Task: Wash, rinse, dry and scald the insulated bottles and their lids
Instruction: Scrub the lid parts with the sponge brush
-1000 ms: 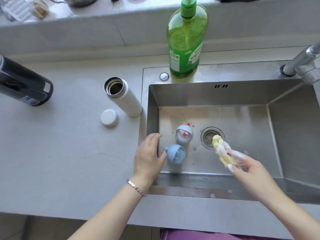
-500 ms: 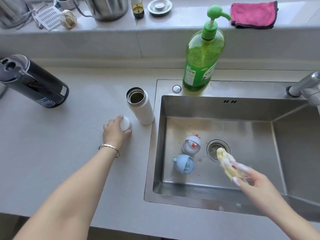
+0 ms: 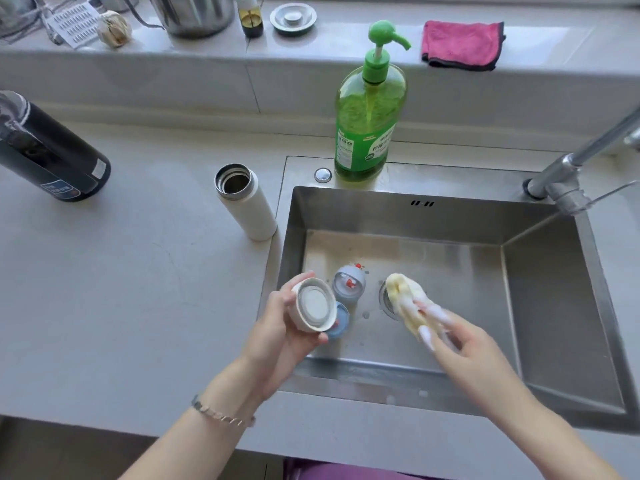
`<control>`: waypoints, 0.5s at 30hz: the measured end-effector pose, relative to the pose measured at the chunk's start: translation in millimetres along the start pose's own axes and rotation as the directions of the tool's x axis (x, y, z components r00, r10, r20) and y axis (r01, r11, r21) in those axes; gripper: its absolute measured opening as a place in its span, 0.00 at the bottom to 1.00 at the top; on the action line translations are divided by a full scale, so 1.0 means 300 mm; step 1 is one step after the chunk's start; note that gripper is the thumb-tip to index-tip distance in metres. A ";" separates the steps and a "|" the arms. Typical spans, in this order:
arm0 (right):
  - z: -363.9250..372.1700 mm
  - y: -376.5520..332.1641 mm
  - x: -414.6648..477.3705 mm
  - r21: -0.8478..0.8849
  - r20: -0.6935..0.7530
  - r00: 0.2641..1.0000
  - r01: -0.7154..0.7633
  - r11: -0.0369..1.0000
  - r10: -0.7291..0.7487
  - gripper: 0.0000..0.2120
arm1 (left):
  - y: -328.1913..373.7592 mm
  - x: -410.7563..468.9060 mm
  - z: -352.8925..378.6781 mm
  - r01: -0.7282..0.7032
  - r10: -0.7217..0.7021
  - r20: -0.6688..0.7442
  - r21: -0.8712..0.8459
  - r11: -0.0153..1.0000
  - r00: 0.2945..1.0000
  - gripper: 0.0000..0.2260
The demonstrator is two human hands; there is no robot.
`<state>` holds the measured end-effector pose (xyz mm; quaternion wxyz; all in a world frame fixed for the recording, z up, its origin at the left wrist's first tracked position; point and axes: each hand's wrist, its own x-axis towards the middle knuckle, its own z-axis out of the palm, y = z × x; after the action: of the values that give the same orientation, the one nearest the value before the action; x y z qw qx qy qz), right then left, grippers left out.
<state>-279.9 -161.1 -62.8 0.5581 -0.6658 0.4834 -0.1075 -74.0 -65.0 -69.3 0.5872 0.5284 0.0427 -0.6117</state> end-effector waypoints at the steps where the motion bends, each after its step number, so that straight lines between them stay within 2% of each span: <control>1: -0.016 -0.014 -0.015 0.004 -0.010 0.998 0.060 0.998 -0.060 0.20 | -0.016 -0.016 0.038 -0.007 0.008 0.041 -0.013 1.000 0.999 0.16; 2: -0.026 -0.024 -0.030 -0.010 -0.017 0.991 0.130 0.991 -0.130 0.18 | -0.037 -0.023 0.072 -0.027 0.026 0.074 0.010 1.000 0.997 0.16; 4: -0.024 -0.031 -0.064 -0.193 -0.020 0.953 0.294 0.936 -0.304 0.13 | -0.076 -0.034 0.146 -0.075 0.064 0.105 0.101 0.992 0.992 0.18; 6: -0.014 -0.020 -0.093 -0.427 0.022 0.890 0.421 0.801 -0.456 0.15 | -0.112 -0.042 0.218 -0.104 0.082 0.133 0.169 0.980 0.988 0.18; 8: -0.043 -0.004 -0.088 -0.515 -0.021 0.877 0.402 0.757 -0.480 0.14 | -0.136 -0.052 0.283 -0.137 0.105 0.161 0.202 0.970 0.981 0.18; 11: -0.115 0.007 -0.091 -0.517 -0.132 0.892 0.310 0.798 -0.433 0.13 | -0.149 -0.061 0.358 -0.173 0.139 0.170 0.201 0.964 0.975 0.17; 15: -0.145 0.010 -0.175 -0.548 -0.021 0.895 0.362 0.754 -0.445 0.10 | -0.179 -0.073 0.422 -0.179 0.146 0.152 0.232 0.956 0.977 0.16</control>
<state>-337.9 -148.5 -29.2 0.2773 -0.8721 0.3790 -0.1376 -196.1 -119.0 -29.0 0.5677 0.5562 -0.1161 -0.5957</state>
